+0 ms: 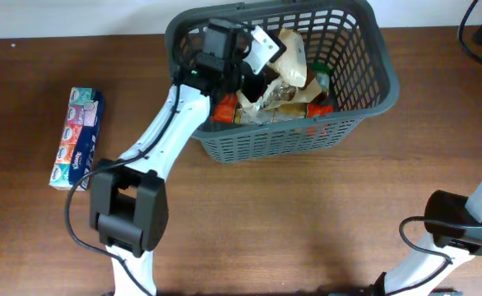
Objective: Pack container
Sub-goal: 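Lift the clear pouch and lower it into the basket, then open the left gripper and move it over the tissue box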
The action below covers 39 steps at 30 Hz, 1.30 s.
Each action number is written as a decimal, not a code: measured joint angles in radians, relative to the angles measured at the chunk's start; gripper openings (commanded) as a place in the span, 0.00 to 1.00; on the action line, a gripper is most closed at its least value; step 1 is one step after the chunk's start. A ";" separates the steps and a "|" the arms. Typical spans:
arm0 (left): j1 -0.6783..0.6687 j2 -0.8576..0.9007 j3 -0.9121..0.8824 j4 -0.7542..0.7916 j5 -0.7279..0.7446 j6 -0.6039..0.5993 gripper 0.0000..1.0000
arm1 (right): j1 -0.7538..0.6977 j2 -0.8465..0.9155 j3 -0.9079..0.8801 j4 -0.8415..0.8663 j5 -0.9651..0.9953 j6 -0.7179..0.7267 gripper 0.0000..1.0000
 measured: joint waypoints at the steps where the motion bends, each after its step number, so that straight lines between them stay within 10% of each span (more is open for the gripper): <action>1: -0.003 0.004 0.000 -0.002 0.000 0.002 0.32 | 0.000 0.000 0.000 0.000 0.000 0.000 0.99; 3: -0.008 0.005 0.000 0.000 0.000 0.010 0.92 | 0.000 0.000 0.000 0.000 0.000 -0.001 0.99; 4: -0.009 0.005 0.000 0.003 0.002 0.007 0.99 | 0.000 0.000 0.000 0.000 0.000 0.000 0.99; 19: -0.004 0.000 0.173 -0.035 -0.030 -0.039 0.99 | 0.000 0.000 0.000 0.000 0.000 -0.001 0.99; 39: 0.428 -0.163 0.430 -0.831 -0.824 -0.281 0.99 | 0.000 0.000 0.000 0.000 0.000 0.000 0.99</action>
